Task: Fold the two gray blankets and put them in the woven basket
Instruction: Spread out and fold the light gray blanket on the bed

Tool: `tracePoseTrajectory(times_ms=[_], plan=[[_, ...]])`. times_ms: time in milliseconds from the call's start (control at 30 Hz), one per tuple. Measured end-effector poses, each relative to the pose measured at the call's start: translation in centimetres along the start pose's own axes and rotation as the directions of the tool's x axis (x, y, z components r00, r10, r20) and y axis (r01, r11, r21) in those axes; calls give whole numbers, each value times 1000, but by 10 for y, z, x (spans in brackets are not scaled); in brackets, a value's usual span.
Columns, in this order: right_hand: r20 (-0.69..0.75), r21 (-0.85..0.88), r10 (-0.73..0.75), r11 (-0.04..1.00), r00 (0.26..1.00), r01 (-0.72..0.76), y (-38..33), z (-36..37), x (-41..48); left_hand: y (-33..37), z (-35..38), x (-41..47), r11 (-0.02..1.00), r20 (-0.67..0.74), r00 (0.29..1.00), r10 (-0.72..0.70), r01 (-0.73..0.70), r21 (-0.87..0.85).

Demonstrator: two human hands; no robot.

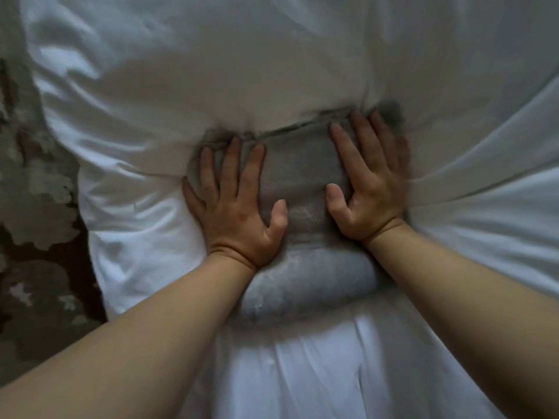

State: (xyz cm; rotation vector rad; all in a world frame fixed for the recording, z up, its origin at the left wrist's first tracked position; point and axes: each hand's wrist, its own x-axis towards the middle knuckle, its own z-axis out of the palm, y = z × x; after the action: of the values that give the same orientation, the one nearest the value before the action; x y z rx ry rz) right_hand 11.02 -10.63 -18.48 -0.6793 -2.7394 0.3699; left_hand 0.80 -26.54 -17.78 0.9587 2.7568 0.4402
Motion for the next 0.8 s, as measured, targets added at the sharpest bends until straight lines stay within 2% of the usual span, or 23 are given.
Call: tracePoseTrajectory(times_ms=[133, 267, 400, 467, 533, 567, 600, 633, 667, 700, 733, 767, 800], plan=[[24, -5, 16, 1000, 1000, -16, 2, 3, 2, 2, -2, 2, 1000, 4, 1000, 1, -1, -3], [256, -18, 135, 991, 957, -135, -10, -25, 13, 13, -31, 6, 996, 147, 986, -84, 84, 10], [481, -3, 237, 963, 844, -268, -25, -64, 32, 19, -71, 13, 991, 333, 938, -96, 120, -52], [476, 60, 290, 931, 830, -360, -32, -89, 36, 16, -97, 17, 976, 396, 916, -66, 142, -163], [373, 157, 406, 859, 834, -488, -38, -116, 33, 8, -122, 17, 941, 359, 930, -82, 191, -280], [332, 192, 490, 802, 806, -566, -39, -128, 28, 4, -133, 14, 921, 321, 938, -132, 235, -310], [327, 221, 578, 722, 748, -655, -38, -138, 21, 0, -140, 9, 901, 291, 932, -214, 304, -308], [361, 251, 646, 627, 672, -737, -36, -146, 13, -4, -145, 2, 865, 294, 899, -325, 408, -293], [431, 273, 687, 519, 585, -810, -34, -151, 5, -7, -147, -3, 793, 351, 825, -444, 544, -276], [521, 280, 696, 408, 494, -869, -34, -155, -3, -8, -147, -7, 680, 454, 710, -538, 684, -263], [605, 273, 683, 304, 409, -913, -34, -156, -11, -10, -145, -10, 549, 569, 583, -579, 796, -257], [661, 259, 668, 224, 341, -940, -34, -156, -16, -9, -143, -11, 438, 662, 489, -569, 861, -259], [687, 252, 663, 166, 298, -953, -32, -153, -21, -9, -140, -10, 384, 705, 453, -545, 883, -270]])
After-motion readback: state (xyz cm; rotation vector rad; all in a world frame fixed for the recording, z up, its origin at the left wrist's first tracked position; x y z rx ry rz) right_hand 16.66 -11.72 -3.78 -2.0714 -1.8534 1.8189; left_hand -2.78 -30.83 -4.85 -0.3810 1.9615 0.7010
